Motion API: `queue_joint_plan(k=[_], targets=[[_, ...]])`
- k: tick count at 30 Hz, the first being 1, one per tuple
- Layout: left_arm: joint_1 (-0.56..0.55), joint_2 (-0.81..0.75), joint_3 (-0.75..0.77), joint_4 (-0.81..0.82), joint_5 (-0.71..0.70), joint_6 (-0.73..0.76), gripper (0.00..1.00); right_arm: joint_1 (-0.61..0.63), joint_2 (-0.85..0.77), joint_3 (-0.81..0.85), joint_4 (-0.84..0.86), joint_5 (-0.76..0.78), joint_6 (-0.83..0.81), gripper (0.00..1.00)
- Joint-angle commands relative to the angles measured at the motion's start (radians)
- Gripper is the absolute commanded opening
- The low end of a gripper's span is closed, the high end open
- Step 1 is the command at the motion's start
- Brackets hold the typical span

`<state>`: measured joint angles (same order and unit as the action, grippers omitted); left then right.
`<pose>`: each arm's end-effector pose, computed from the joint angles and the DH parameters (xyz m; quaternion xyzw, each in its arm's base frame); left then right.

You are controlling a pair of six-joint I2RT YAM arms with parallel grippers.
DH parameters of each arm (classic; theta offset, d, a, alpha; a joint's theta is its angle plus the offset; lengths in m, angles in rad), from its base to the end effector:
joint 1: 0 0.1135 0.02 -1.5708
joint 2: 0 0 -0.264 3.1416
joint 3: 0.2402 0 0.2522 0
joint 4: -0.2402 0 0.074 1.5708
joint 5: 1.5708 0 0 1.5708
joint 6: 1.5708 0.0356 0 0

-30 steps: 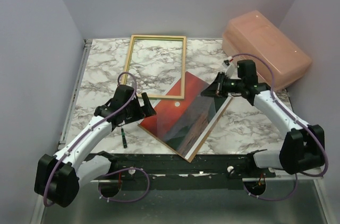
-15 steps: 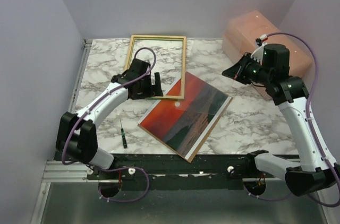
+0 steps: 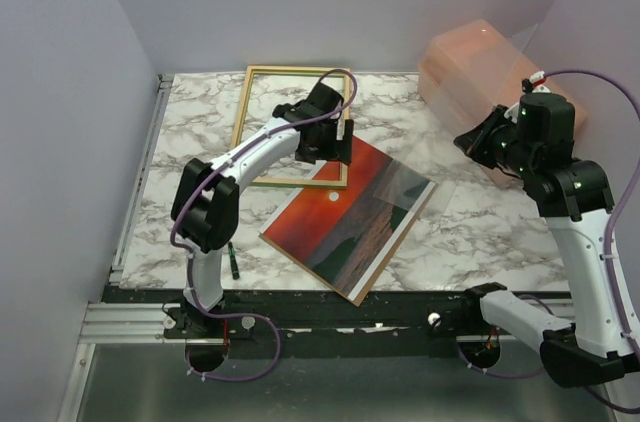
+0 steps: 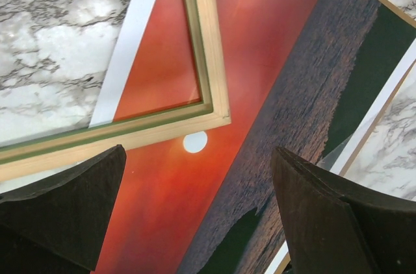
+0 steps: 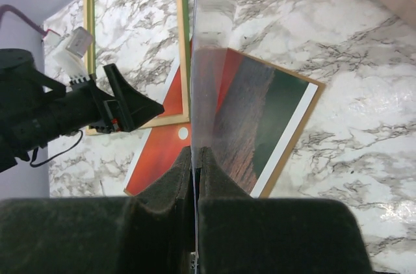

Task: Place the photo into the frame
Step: Move the photo frame to the center of the board.

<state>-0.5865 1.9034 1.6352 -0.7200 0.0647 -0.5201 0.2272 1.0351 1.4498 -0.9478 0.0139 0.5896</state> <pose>0.3473 -0.2336 0.2645 0.0411 0.9565 -0.1772 0.2279 0.1751 0.0400 0.4384 0.1599 0.8535 0.1914 0.4575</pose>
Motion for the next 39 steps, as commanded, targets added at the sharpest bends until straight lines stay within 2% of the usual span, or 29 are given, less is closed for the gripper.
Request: queue_joint_plan(k=[1,12,19,21,24,28,39], targets=[[-0.028,0.096,0.097,-0.085,-0.030,0.003,0.94,-0.001,-0.034,0.047,-0.052,0.088,-0.006,0.01],[-0.065,0.252,0.160,-0.056,-0.020,-0.006,0.80,0.000,-0.049,0.031,-0.102,0.095,-0.012,0.00],[-0.087,0.296,0.172,-0.044,-0.030,-0.011,0.63,0.000,-0.046,0.007,-0.099,0.080,-0.023,0.00],[-0.090,0.299,0.170,-0.050,-0.036,-0.008,0.51,0.000,-0.044,0.001,-0.092,0.069,-0.025,0.01],[-0.093,0.288,0.156,-0.050,-0.039,-0.005,0.24,0.000,-0.043,-0.010,-0.078,0.053,-0.024,0.00],[-0.097,0.228,0.109,-0.029,-0.036,-0.019,0.00,-0.001,-0.040,-0.018,-0.067,0.023,-0.026,0.01],[-0.183,0.031,0.011,-0.071,-0.030,-0.127,0.00,0.000,-0.046,0.007,-0.082,0.005,-0.036,0.00]])
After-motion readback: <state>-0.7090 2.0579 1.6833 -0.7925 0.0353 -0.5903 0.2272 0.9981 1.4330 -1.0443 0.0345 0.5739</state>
